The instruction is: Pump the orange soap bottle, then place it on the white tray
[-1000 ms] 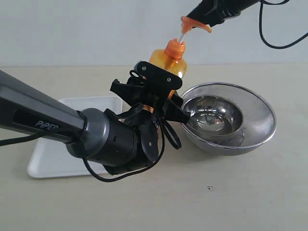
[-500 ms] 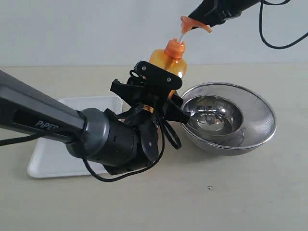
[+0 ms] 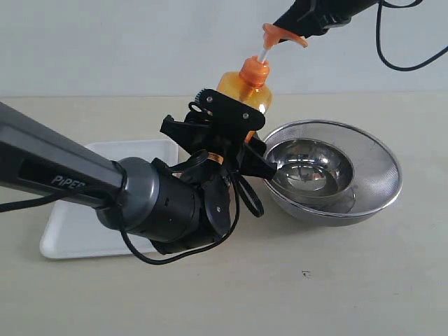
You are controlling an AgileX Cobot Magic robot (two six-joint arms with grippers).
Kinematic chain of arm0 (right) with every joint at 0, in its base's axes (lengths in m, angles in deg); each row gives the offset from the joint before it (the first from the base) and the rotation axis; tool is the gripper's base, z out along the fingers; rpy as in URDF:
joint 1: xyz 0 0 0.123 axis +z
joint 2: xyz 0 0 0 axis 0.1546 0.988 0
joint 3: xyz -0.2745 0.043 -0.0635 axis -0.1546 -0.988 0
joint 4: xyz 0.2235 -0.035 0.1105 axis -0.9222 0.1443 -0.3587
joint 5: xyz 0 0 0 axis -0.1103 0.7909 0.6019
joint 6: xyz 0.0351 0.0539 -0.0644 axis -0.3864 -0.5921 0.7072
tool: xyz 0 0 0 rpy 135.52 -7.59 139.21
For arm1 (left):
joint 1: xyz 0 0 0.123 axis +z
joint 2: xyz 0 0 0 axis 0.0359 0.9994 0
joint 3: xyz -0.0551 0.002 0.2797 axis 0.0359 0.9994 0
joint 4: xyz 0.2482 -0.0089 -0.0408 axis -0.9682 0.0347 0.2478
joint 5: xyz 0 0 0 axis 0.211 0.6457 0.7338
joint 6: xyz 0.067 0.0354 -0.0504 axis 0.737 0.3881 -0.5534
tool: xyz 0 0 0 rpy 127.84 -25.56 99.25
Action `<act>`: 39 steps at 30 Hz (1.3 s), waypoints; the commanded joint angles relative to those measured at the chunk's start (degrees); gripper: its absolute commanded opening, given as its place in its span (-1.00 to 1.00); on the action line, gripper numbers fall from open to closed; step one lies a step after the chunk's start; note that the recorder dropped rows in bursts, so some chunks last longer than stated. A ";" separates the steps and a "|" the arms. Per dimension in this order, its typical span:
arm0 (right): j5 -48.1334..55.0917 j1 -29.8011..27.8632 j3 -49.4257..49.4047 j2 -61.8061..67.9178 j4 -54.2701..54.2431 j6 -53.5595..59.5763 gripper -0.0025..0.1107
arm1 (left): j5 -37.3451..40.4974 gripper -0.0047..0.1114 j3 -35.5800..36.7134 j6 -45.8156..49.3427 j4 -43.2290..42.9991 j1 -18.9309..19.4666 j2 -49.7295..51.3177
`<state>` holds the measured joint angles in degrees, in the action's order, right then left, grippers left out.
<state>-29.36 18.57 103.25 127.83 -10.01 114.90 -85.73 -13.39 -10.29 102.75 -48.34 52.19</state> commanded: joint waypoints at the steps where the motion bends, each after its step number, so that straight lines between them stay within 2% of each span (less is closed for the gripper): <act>1: -0.10 0.00 0.29 -0.78 -0.06 -0.44 -0.96 | -4.86 -0.84 -0.95 0.38 -2.48 -0.14 -1.13; 12: -2.84 0.00 0.29 -0.78 -0.06 -0.44 -0.96 | -4.86 -0.84 -0.95 0.38 -2.48 -0.14 -1.13; 16: -6.78 0.00 0.97 -0.78 0.49 -1.39 -0.96 | -4.70 -0.84 -0.95 4.31 -2.48 -0.14 -1.13; 22: -5.90 0.00 5.00 -0.78 3.75 -5.20 -0.96 | -4.81 -0.84 -0.95 4.45 -3.60 -0.14 -1.13; 26: -1.23 0.00 8.62 -0.78 4.88 -7.47 -0.96 | -4.68 -0.84 -0.95 4.45 -4.27 -0.06 -0.92; 32: -0.19 0.00 8.88 -0.78 9.14 -9.25 -0.96 | -4.33 -0.84 -2.00 4.45 -4.44 2.37 -0.92; 39: -0.54 0.00 8.88 -1.06 11.00 -9.76 -0.96 | -2.84 -0.84 -2.95 1.70 -5.16 2.48 -0.92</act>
<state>-29.69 18.57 111.81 127.83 -0.34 105.69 -85.87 -15.34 -7.40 100.15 -45.90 52.19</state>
